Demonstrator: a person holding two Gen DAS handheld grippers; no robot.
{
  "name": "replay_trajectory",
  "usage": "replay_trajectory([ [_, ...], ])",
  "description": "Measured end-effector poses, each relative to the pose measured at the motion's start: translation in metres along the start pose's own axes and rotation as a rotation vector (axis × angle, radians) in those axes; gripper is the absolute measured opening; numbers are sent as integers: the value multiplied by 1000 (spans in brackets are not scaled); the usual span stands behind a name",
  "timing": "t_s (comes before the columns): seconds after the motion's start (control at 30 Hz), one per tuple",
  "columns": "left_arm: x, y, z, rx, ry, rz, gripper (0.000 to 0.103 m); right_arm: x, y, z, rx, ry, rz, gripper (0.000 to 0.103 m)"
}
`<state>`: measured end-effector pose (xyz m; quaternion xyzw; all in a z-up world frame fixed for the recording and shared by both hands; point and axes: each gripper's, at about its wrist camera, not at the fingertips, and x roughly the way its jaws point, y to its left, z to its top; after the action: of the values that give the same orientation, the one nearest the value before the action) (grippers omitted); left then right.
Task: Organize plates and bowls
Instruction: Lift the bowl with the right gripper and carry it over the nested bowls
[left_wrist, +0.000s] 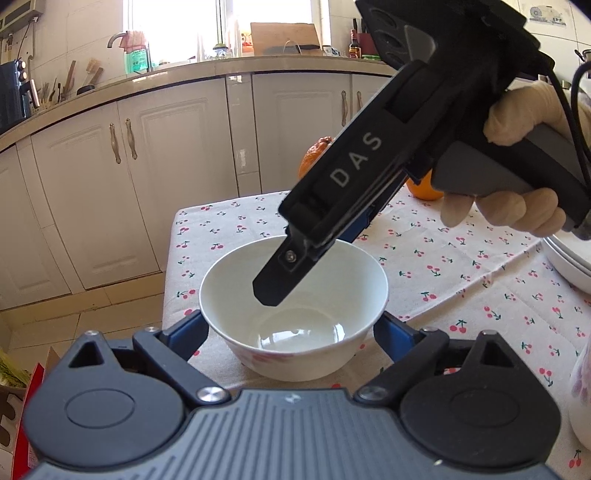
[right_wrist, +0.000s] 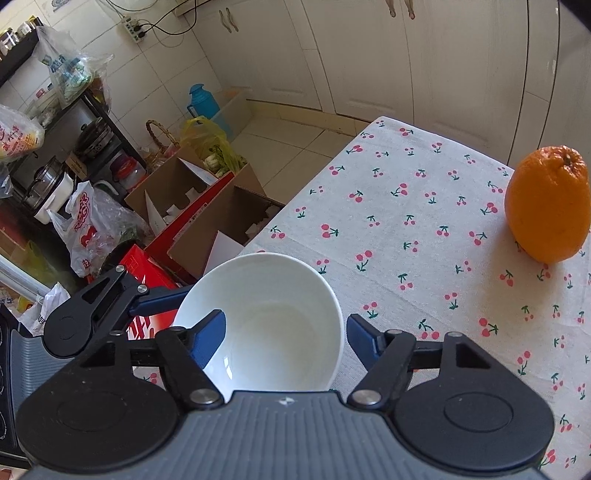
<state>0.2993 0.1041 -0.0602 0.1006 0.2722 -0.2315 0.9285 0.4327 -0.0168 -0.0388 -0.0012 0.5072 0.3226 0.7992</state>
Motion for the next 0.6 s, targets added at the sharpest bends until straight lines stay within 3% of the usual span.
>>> replay_trajectory([
  [0.13,0,0,0,2,-1,1,94,4,-1,1,13,11,19,70],
  [0.6,-15,-5,2,13,-7,-30,94,-8,5,-8,17,13,25,70],
])
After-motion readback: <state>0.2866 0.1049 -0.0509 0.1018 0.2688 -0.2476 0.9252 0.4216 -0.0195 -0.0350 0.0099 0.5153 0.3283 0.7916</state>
